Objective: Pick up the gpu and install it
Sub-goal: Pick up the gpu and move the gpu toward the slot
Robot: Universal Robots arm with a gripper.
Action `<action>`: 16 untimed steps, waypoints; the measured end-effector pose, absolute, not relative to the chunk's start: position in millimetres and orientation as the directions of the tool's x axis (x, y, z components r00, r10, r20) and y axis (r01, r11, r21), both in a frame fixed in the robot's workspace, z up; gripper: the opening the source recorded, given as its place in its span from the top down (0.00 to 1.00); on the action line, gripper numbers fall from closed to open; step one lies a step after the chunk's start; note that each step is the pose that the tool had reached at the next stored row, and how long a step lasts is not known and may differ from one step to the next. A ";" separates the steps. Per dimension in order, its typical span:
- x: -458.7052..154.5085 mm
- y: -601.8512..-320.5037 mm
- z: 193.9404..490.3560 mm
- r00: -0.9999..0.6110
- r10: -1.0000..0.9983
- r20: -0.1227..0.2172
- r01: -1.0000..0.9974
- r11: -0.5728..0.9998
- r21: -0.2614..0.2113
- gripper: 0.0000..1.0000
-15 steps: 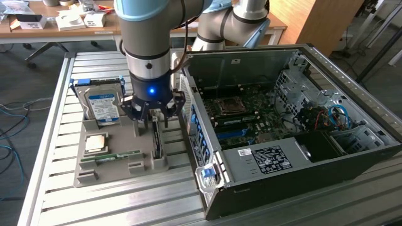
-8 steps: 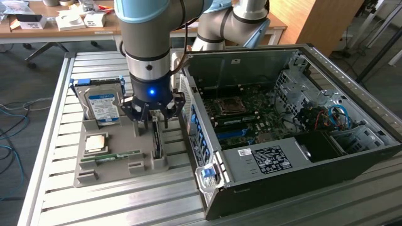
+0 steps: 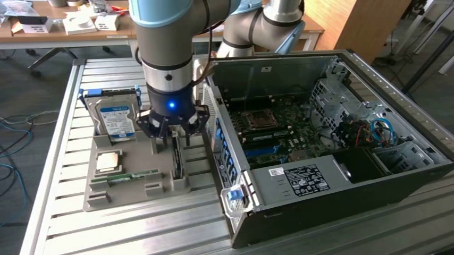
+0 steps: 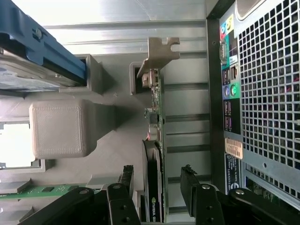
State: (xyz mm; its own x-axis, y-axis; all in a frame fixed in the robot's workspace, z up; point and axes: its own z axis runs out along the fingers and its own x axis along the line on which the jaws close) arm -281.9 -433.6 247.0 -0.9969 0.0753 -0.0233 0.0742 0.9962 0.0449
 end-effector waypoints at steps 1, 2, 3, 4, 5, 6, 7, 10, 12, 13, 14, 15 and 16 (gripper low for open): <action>-281.9 -434.6 247.0 -0.997 0.075 -0.023 0.074 0.996 0.045 0.47; -281.9 -435.5 247.0 -0.997 0.075 -0.023 0.074 0.996 0.045 0.47; -281.9 -436.1 247.0 -0.997 0.075 -0.023 0.074 0.996 0.045 0.47; -282.0 -436.4 247.0 -0.997 0.075 -0.023 0.074 0.996 0.045 0.47; -281.9 -436.4 246.6 -0.997 0.075 -0.023 0.074 0.996 0.045 0.47; -282.0 -436.4 245.7 -0.997 0.075 -0.023 0.074 0.996 0.045 0.47; -282.1 -436.5 244.6 -0.997 0.075 -0.023 0.074 0.996 0.045 0.47; -282.1 -436.5 241.5 -0.997 0.075 -0.023 0.074 0.996 0.045 0.47; -282.1 -436.5 240.7 -0.997 0.075 -0.023 0.074 0.996 0.045 0.47; -282.1 -436.5 240.5 -0.997 0.075 -0.023 0.074 0.996 0.045 0.47; -282.1 -436.5 240.2 -0.997 0.075 -0.023 0.074 0.996 0.045 0.47; -282.1 -436.5 240.1 -0.997 0.075 -0.023 0.074 0.996 0.045 0.47; -282.0 -436.4 239.3 -0.997 0.075 -0.023 0.074 0.996 0.045 0.47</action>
